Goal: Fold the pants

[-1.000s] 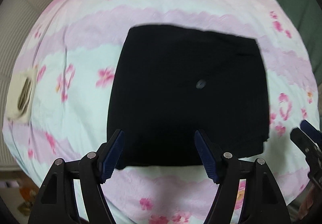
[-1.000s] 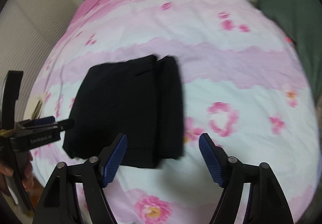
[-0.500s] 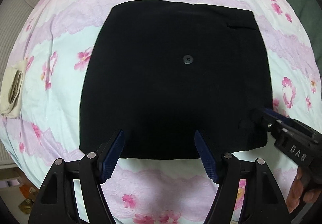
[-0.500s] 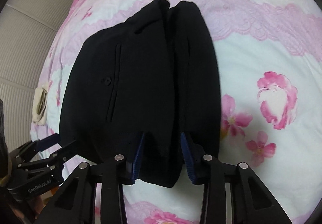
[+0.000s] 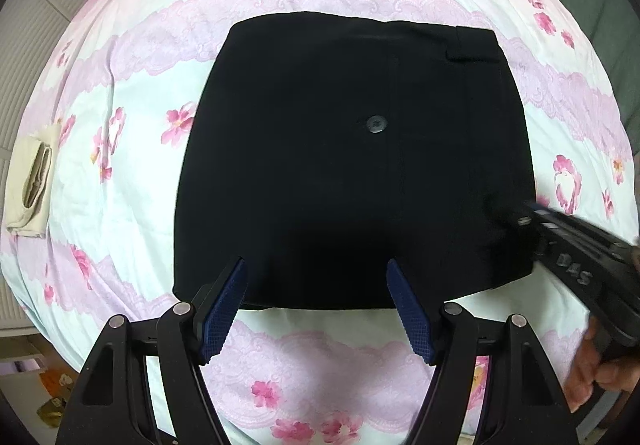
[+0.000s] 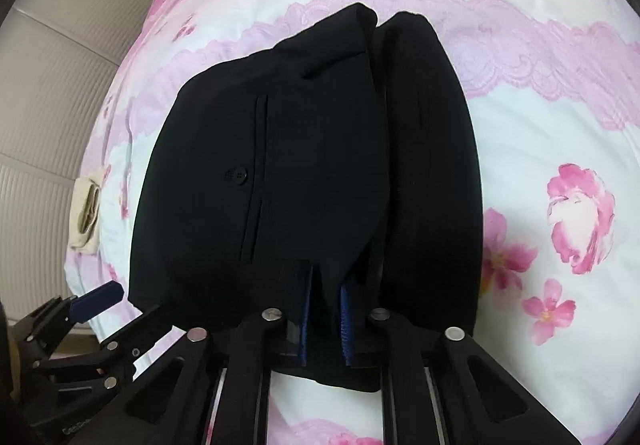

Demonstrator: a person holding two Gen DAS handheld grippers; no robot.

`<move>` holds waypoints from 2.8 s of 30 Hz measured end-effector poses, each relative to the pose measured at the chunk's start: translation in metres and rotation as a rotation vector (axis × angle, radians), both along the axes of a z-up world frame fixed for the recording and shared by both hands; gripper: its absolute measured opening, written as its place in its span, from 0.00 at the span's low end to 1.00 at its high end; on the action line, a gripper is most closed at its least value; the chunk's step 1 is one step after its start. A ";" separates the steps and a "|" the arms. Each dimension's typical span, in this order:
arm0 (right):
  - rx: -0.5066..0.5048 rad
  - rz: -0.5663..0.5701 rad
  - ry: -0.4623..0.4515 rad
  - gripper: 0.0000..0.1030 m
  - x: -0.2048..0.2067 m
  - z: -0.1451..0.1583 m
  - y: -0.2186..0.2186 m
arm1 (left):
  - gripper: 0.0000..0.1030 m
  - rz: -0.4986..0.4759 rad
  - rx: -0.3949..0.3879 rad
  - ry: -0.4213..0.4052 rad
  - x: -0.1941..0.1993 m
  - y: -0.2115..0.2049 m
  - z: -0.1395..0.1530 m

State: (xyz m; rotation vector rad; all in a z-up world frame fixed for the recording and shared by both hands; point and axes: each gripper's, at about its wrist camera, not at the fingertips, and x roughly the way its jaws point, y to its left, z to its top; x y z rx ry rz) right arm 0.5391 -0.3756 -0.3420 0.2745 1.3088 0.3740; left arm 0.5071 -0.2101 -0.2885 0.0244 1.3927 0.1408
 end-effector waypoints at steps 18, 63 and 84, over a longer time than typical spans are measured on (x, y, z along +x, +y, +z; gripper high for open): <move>-0.185 -0.030 -0.087 0.09 -0.005 0.023 -0.047 | 0.69 0.040 0.004 -0.009 -0.005 0.014 0.001; -0.045 -0.673 -0.155 0.79 -0.132 0.039 -0.002 | 0.85 -0.231 0.064 -0.259 -0.062 0.121 0.047; 0.269 -0.780 -0.236 0.79 -0.091 -0.060 -0.033 | 0.85 -0.118 0.060 -0.246 -0.021 0.127 -0.012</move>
